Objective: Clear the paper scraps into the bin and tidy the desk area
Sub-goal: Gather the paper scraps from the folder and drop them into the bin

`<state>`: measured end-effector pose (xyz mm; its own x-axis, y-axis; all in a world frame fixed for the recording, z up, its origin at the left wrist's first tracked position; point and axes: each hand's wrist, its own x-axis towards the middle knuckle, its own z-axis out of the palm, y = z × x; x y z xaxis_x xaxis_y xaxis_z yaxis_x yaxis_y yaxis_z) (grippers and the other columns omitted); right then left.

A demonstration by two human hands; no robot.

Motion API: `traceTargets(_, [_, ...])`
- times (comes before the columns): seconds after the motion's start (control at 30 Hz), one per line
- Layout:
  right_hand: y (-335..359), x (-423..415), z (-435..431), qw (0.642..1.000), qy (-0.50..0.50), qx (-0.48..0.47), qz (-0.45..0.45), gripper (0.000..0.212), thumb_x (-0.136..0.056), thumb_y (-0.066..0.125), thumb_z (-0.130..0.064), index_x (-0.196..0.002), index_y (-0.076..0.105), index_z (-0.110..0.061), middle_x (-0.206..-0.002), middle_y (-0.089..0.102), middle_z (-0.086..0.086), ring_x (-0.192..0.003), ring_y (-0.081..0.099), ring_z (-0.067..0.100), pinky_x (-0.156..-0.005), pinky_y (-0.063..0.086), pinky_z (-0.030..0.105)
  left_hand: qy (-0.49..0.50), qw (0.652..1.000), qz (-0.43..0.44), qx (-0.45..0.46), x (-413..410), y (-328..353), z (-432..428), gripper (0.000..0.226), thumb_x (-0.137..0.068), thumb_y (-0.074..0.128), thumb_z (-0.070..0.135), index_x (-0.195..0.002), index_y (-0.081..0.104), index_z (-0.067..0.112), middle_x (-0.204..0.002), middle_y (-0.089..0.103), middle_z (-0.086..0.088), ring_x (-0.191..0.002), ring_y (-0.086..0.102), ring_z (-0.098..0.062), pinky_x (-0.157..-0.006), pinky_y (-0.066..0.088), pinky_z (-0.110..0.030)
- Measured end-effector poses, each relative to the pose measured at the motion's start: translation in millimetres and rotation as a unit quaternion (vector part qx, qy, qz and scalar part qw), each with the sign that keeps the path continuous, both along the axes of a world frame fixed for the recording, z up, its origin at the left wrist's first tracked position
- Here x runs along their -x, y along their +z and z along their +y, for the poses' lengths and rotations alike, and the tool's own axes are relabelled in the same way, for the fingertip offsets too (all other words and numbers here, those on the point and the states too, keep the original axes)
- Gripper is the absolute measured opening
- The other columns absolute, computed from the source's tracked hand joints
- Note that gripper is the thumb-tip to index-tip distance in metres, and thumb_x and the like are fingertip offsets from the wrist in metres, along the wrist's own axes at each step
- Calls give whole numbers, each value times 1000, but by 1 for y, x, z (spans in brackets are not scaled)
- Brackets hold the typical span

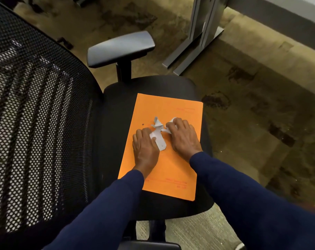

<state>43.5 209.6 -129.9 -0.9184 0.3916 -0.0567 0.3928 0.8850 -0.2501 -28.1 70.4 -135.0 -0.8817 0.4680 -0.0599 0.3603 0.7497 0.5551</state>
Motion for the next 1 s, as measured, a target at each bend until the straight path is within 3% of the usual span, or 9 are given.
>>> traceTargets(0.2, [6,-3,6,987,-91,128,35,21,-100,47,-10,-117,53,-20,-119,47,5,-103,45,25,-74,50,44,17,998,-52,-28,-1,8,1,35,-92,44,-4,-119,55,16,-112,48,0,-97,41,-11,-85,33,-25])
traceTargets(0.33, [22,2,8,936,-209,235,158,14,-96,48,-11,-105,55,-19,-105,53,3,-93,49,25,-73,45,41,48,994,-87,-44,3,20,0,40,-94,40,-4,-121,57,18,-112,39,7,-77,47,-12,-69,40,-30])
traceTargets(0.47, [38,4,13,894,-287,293,182,1,-95,50,-19,-95,50,-20,-93,55,2,-79,51,20,-64,39,33,86,990,-100,-58,11,28,-2,37,-92,40,-7,-110,62,16,-112,40,3,-78,46,-8,-62,38,-19])
traceTargets(0.53, [44,2,14,879,-306,314,188,9,-94,51,-22,-85,51,-19,-85,56,2,-74,50,18,-60,40,34,99,989,-96,-58,17,33,-2,36,-91,40,-8,-103,63,18,-111,39,5,-79,44,-5,-57,34,-9])
traceTargets(0.6, [49,-2,12,869,-313,328,198,19,-93,48,-21,-74,46,-20,-76,55,0,-70,52,20,-58,40,37,105,989,-88,-57,22,37,1,34,-91,40,-7,-94,61,20,-109,41,5,-79,45,-6,-57,33,-9])
traceTargets(0.7, [52,-14,5,879,-312,311,181,21,-88,41,-29,-72,43,-15,-70,55,5,-66,53,26,-54,38,40,106,991,-65,-52,29,44,7,31,-93,40,-1,-84,59,21,-101,46,5,-71,44,-6,-58,37,-20])
traceTargets(0.83, [43,-32,-9,917,-288,239,139,29,-88,53,-39,-71,37,-22,-65,49,-1,-58,48,22,-47,26,30,76,996,-23,-28,38,51,24,23,-98,40,12,-80,53,19,-82,46,10,-67,44,-9,-57,35,-29])
traceTargets(0.93, [33,-43,-20,950,-252,162,90,41,-87,56,-64,-90,44,-25,-79,57,-3,-66,56,21,-52,38,31,40,999,14,-18,41,52,36,17,-101,39,25,-88,48,20,-77,44,11,-71,50,-17,-59,34,-32])
traceTargets(1.0, [27,-45,-26,963,-234,123,45,58,-81,57,-74,-109,45,-25,-94,61,0,-77,62,24,-59,49,35,18,999,21,-17,42,49,42,21,-99,45,43,-101,47,22,-85,48,10,-74,51,-17,-66,34,-32])
